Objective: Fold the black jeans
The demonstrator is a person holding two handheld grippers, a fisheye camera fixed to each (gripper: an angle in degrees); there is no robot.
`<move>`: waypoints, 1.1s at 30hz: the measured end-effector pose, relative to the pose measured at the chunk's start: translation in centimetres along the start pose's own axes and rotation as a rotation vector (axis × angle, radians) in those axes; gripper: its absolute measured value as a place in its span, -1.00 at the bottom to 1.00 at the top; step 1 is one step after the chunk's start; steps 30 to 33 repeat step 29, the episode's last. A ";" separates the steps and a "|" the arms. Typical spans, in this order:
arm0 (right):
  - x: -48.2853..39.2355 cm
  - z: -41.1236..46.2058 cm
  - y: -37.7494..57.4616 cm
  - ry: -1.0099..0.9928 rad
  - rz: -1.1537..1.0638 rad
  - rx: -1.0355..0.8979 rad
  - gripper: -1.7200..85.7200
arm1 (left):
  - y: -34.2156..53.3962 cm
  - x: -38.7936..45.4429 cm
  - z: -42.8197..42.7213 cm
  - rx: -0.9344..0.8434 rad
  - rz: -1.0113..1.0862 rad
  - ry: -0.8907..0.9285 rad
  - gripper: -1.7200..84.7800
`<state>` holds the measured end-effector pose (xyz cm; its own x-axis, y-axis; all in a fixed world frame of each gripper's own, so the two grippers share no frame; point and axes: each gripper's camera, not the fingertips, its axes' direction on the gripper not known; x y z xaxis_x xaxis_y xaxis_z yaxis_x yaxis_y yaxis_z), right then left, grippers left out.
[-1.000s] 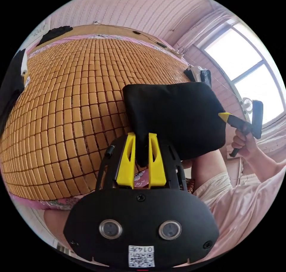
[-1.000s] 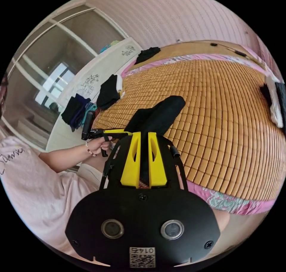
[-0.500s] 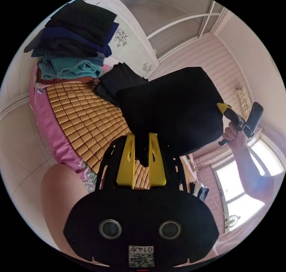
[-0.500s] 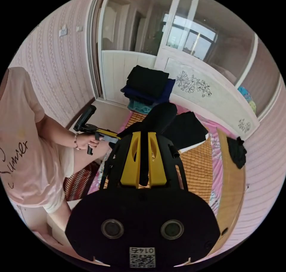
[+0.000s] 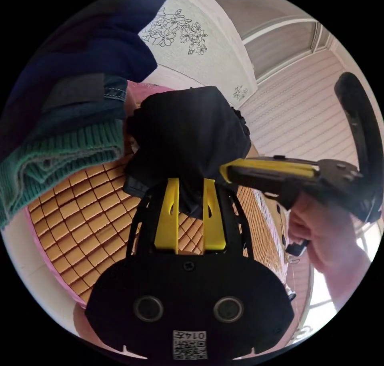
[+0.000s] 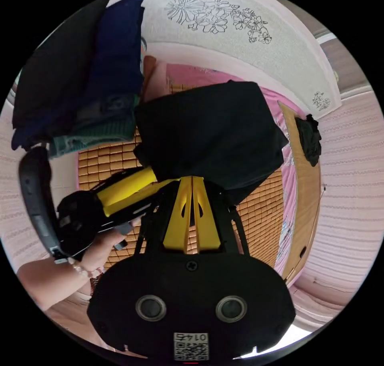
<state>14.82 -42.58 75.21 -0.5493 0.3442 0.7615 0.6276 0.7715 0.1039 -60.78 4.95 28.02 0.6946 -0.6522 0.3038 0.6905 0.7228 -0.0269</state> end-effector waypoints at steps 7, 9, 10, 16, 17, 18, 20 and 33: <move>2.1 -3.5 13.6 -0.243 0.150 0.304 -0.98 | 5.6 4.3 -5.8 -0.001 0.321 0.017 -0.90; 2.4 -2.6 20.9 -0.376 0.269 0.321 -0.98 | 8.0 6.7 -6.6 -0.060 0.421 -0.017 -0.93; 2.1 -1.6 26.1 -0.429 0.359 0.299 -0.98 | 9.7 8.8 -7.0 -0.095 0.501 -0.019 -0.94; -4.0 1.4 54.6 -0.325 0.786 0.233 -0.98 | 19.6 22.2 -8.7 -0.207 0.982 0.034 -0.87; -5.3 1.7 59.3 -0.314 0.827 0.206 -0.97 | 21.5 24.9 -9.0 -0.242 1.067 0.076 -0.85; -5.9 1.9 61.4 -0.300 0.841 0.185 -0.97 | 22.4 26.1 -9.2 -0.258 1.105 0.092 -0.84; -7.3 1.9 68.5 -0.195 0.892 0.106 -0.96 | 26.1 30.8 -10.1 -0.267 1.230 0.110 -0.82; -10.6 3.5 80.3 -0.035 1.062 0.375 -0.78 | 37.1 43.6 -11.8 -0.349 1.365 0.220 -0.77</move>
